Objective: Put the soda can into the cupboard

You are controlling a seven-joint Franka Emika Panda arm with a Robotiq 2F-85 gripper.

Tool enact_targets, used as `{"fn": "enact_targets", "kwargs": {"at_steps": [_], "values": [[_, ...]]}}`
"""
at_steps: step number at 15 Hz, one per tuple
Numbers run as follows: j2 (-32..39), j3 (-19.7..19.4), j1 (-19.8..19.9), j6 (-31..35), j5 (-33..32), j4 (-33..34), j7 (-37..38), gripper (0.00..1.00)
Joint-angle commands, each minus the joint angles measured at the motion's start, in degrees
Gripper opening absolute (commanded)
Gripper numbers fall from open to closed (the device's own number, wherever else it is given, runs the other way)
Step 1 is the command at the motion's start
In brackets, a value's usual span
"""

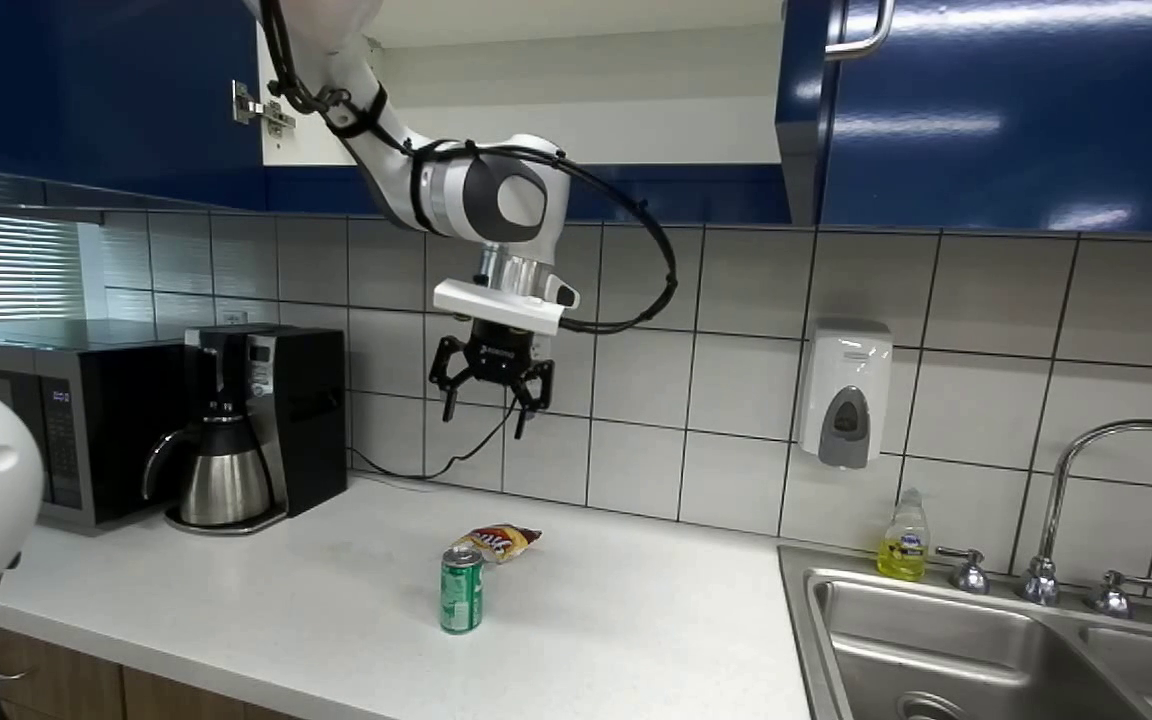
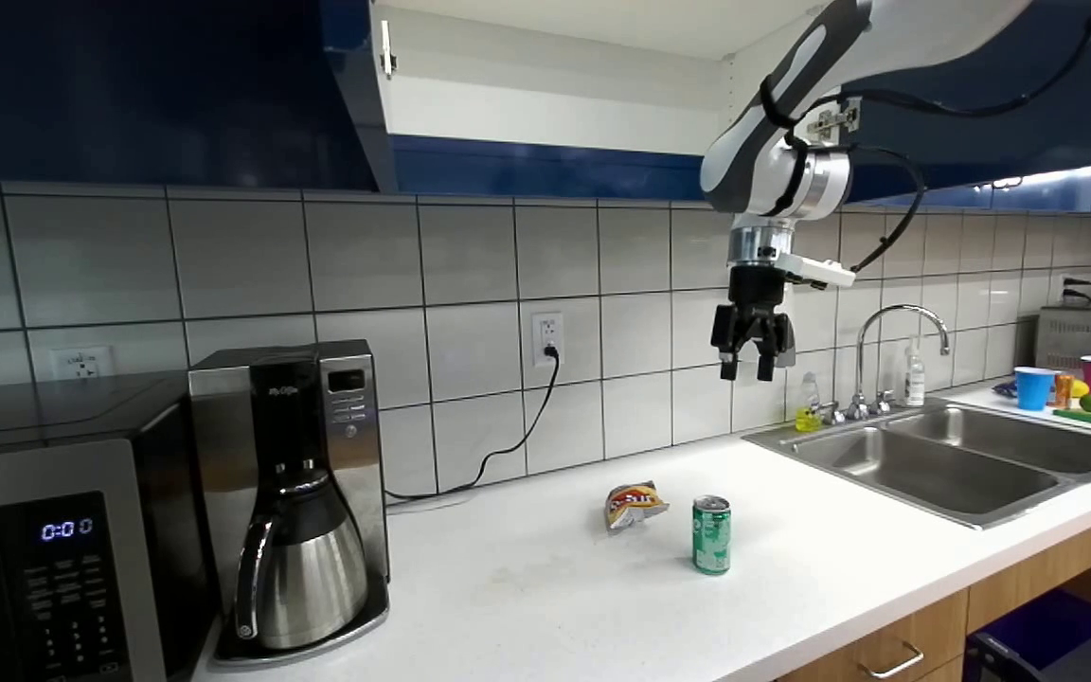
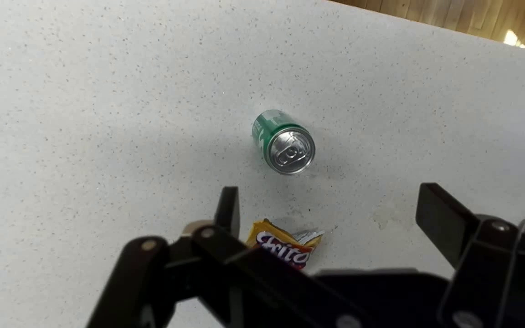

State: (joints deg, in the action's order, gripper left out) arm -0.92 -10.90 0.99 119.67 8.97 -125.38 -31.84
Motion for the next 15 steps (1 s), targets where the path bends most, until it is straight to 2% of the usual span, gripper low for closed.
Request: {"fn": "enact_targets", "kwargs": {"at_steps": [1, 15], "values": [[1.7, 1.7, 2.0, 3.1, -0.2, -1.7, -2.8, 1.00], [8.2, 4.7, 2.9, 15.1, -1.1, -10.4, -8.3, 1.00]]}}
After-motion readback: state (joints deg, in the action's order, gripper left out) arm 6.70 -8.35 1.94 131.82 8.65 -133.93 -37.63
